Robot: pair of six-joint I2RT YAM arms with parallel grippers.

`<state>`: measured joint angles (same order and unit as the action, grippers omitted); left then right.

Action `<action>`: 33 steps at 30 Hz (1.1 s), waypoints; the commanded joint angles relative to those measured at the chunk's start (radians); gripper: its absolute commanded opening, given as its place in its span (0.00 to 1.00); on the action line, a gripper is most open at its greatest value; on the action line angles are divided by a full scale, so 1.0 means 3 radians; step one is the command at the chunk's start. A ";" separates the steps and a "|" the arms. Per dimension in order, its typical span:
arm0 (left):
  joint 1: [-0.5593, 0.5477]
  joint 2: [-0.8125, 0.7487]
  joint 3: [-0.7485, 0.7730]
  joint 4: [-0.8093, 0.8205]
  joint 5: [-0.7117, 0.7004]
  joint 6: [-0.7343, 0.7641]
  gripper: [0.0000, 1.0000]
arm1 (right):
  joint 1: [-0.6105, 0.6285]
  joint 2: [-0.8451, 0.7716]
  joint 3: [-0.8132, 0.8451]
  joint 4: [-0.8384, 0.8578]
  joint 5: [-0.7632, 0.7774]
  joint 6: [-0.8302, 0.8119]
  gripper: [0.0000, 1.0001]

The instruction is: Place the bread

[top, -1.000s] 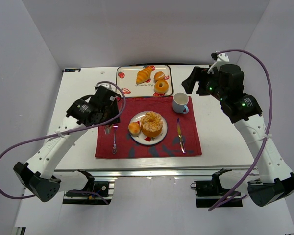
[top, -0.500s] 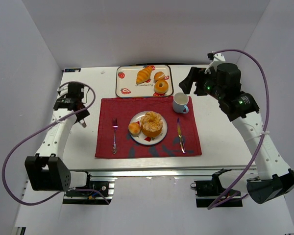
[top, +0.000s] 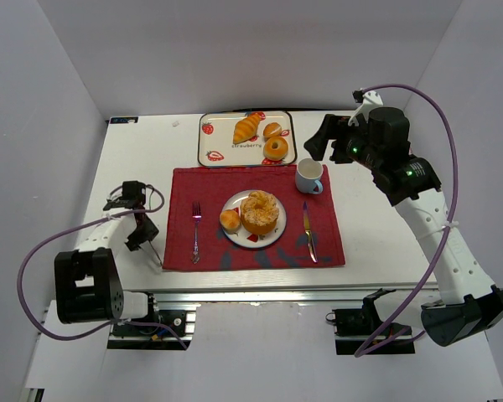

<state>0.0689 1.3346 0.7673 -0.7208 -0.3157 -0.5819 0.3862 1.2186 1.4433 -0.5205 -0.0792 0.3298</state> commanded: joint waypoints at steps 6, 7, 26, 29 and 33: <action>0.0154 0.0051 -0.0124 0.0194 -0.0108 0.0027 0.65 | -0.0004 -0.0028 0.0021 0.0104 -0.0022 0.0000 0.89; 0.0174 0.0071 -0.0114 0.0184 -0.0119 0.0033 0.68 | -0.0009 -0.0028 0.0021 0.0104 -0.0028 0.0005 0.89; 0.0364 -0.0302 0.1030 -0.0638 0.0228 -0.0161 0.98 | -0.0004 0.0131 0.0266 -0.0228 0.0248 0.0174 0.89; 0.0359 -0.0363 0.1603 -0.0782 0.0402 -0.0294 0.98 | -0.0014 0.0136 0.0246 -0.0249 0.0233 0.0199 0.89; 0.0359 -0.0623 0.2074 -0.0625 0.0479 -0.0412 0.98 | -0.0009 0.0172 0.0318 -0.0315 0.0208 0.0230 0.89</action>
<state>0.1711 1.2362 1.3125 -0.8917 -0.2188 -0.6636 0.3862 1.2682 1.4822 -0.6075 -0.0269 0.3832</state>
